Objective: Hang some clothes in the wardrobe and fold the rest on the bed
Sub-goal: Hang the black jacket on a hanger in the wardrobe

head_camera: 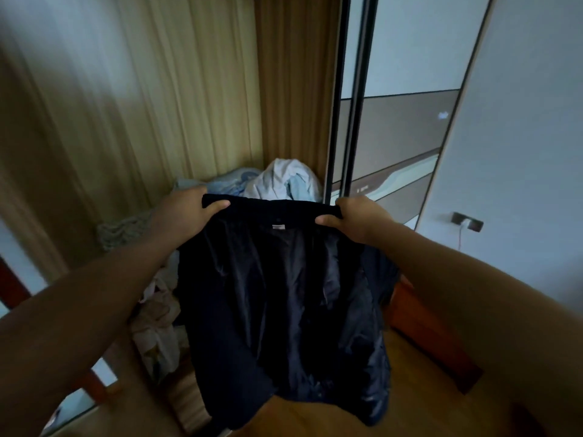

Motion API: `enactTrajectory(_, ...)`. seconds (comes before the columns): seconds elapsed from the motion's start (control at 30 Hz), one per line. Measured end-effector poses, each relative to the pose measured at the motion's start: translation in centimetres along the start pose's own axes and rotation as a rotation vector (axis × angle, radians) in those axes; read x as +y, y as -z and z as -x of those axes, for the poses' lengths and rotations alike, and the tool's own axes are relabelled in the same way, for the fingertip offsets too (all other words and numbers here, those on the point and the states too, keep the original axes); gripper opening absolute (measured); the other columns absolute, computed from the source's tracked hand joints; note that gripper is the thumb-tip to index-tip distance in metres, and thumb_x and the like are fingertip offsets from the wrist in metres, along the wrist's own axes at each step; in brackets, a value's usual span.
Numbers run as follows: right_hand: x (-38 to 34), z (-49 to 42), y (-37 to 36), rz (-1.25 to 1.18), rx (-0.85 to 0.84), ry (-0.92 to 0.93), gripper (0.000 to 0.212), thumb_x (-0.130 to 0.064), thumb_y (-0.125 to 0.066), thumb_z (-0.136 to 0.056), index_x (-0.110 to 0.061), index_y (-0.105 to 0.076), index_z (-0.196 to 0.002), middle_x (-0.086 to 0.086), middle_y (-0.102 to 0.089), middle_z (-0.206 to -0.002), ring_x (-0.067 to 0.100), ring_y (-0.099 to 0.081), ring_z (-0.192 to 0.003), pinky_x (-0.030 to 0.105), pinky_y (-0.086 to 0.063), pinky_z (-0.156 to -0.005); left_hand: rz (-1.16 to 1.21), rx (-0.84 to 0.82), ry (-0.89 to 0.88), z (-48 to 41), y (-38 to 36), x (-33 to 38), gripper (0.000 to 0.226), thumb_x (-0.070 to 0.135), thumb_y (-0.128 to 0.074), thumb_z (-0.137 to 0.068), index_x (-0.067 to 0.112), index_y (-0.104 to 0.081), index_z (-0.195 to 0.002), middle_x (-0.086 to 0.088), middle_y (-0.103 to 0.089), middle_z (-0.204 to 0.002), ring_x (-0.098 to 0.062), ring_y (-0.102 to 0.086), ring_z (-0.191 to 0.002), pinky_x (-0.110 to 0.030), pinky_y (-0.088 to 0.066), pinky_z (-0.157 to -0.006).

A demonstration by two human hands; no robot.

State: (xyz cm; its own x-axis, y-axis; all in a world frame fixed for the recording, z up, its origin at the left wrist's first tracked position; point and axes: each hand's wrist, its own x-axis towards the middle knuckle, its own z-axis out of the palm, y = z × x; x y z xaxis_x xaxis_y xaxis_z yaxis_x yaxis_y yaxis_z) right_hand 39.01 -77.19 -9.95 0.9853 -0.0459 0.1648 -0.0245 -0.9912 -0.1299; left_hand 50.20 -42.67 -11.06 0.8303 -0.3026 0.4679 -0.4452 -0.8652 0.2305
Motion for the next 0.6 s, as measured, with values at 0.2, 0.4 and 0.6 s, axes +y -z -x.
enactTrajectory(0.2, -2.4, -11.6, -0.1, -0.01, 0.074, 0.104, 0.06, -0.078, -0.049, -0.087, -0.02, -0.055, -0.103, 0.003, -0.056, -0.095, 0.024, -0.055, -0.086, 0.036, -0.042, -0.069, -0.055, 0.117, 0.111, -6.3, -0.3, -4.5, 0.057, 0.073, -0.043, -0.091, 0.019, -0.056, -0.074, 0.001, -0.056, -0.065, -0.019, -0.055, -0.06, -0.029, -0.037, -0.049)
enactTrajectory(0.4, -5.2, -23.3, -0.4, -0.069, 0.042, 0.164, 0.066, -0.08, -0.044, -0.087, -0.021, -0.063, -0.108, 0.004, -0.064, -0.097, 0.023, -0.061, -0.086, 0.041, -0.056, -0.074, 0.015, 0.169, 0.229, -13.0, -0.9, -8.7, 0.051, 0.058, -0.049, -0.098, 0.012, -0.056, -0.076, -0.004, -0.057, -0.066, -0.021, -0.055, -0.061, -0.03, -0.035, -0.05)
enactTrajectory(0.6, -8.5, -32.4, -1.1, -0.114, 0.104, 0.268, 0.055, -0.075, -0.047, -0.09, -0.021, -0.048, -0.078, 0.0, -0.053, -0.076, 0.018, -0.053, -0.07, 0.033, -0.039, -0.055, -0.137, 0.173, 0.339, -17.2, -0.7, -12.7, 0.049, 0.058, -0.044, -0.1, 0.012, -0.061, -0.093, -0.008, -0.061, -0.077, -0.03, -0.06, -0.074, -0.033, -0.042, -0.058)
